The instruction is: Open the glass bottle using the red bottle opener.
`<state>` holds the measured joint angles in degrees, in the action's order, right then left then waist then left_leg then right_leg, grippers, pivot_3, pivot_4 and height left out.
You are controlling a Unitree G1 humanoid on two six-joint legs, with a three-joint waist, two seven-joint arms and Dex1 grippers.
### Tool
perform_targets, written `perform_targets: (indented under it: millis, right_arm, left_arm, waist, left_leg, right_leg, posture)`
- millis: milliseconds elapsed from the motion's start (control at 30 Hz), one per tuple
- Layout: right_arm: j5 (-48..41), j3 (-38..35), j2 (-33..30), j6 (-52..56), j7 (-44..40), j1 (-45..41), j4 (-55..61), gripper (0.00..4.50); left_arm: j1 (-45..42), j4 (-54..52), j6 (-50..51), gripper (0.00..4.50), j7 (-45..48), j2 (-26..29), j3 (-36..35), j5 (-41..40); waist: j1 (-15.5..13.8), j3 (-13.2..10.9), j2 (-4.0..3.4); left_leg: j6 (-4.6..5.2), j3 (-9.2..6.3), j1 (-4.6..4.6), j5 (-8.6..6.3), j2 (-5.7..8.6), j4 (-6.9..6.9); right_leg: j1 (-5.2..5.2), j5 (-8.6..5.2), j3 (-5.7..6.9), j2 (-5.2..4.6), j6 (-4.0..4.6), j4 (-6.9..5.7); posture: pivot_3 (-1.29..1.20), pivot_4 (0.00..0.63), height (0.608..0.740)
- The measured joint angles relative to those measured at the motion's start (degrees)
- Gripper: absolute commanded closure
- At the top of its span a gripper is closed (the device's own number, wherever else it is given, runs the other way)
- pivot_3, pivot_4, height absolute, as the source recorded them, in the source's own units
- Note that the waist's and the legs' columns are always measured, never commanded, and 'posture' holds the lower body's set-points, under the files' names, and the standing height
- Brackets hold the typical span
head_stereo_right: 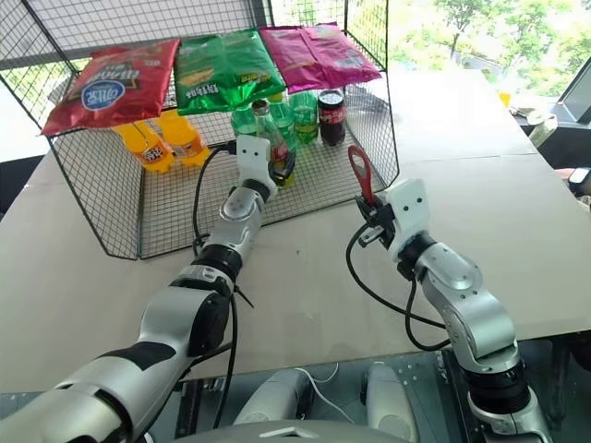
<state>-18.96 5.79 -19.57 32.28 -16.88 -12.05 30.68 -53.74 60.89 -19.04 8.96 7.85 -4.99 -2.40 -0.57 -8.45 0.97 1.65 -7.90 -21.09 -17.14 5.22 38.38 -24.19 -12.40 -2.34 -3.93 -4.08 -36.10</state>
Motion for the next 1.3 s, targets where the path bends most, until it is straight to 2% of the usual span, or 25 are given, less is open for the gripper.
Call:
perform_targets:
  millis: [67,200,333,433,567,733,1300]
  right_arm:
    - [0.15,0.0,0.35,-0.03,-0.01,-0.03,0.0,4.5]
    - [0.54,-0.02,0.81,-0.09,-0.13,-0.32,-0.01,4.5]
    - [0.73,-0.97,0.79,-0.38,-0.29,-1.95,-0.57,4.5]
    - [0.82,-2.54,0.81,-1.19,-0.21,-3.49,-1.77,4.5]
    - [1.23,-3.14,0.9,-1.72,-0.37,-4.55,-2.73,4.5]
    - [2.62,-1.71,1.23,-3.18,-0.92,-4.62,-3.89,4.5]
    - [4.99,0.03,1.91,-4.15,-2.74,-4.58,-4.2,4.5]
  left_arm:
    - [1.56,-2.86,1.15,1.73,1.21,0.1,0.14,-0.06]
    - [8.58,-16.4,7.3,1.73,6.85,0.26,1.49,-1.57]
    - [21.97,-41.02,19.45,1.73,15.66,3.52,5.44,-5.69]
    - [29.08,-54.17,27.34,1.73,20.26,7.01,6.75,-8.88]
    - [35.83,-65.86,33.88,1.73,24.75,9.98,7.38,-13.18]
    - [40.22,-69.42,32.92,1.73,26.53,12.31,9.5,-11.78]
    - [43.11,-69.19,26.12,1.73,27.13,10.31,10.42,-9.14]
  waist:
    - [0.06,0.0,0.0]
    - [0.32,0.0,0.0]
    - [1.47,0.0,-0.01]
    - [1.63,0.0,-0.01]
    - [1.35,0.0,-0.01]
    - [1.19,0.01,-0.02]
    - [1.18,0.01,-0.03]
  left_leg:
    - [0.0,0.0,0.0,0.0,0.0,0.0]
    - [0.0,0.01,-0.06,0.0,0.0,0.0]
    - [0.0,0.04,-0.07,0.0,-0.06,-0.02]
    - [-0.01,0.15,-0.03,0.0,-0.19,-0.02]
    - [-0.06,0.15,0.0,0.03,-0.24,-0.01]
    - [-0.07,0.18,0.06,0.03,-0.22,0.0]
    - [-0.06,0.21,0.04,0.03,-0.22,-0.01]
  right_leg:
    - [-0.01,0.0,-0.01,0.0,0.0,-0.01]
    - [-0.06,0.0,-0.04,-0.03,0.0,-0.04]
    - [-0.1,0.0,-0.1,-0.05,0.01,-0.06]
    - [-0.17,0.0,-0.19,0.0,0.01,-0.18]
    - [-0.19,-0.01,-0.19,0.12,0.02,-0.32]
    - [-0.17,0.0,-0.2,0.11,0.02,-0.34]
    - [-0.18,-0.01,-0.22,0.1,0.02,-0.29]
  posture:
    - [0.0,0.15,0.74]
    - [0.0,0.15,0.74]
    - [0.0,0.15,0.74]
    - [0.0,0.15,0.74]
    - [0.0,0.15,0.74]
    - [0.0,0.15,0.74]
    - [0.0,0.15,0.74]
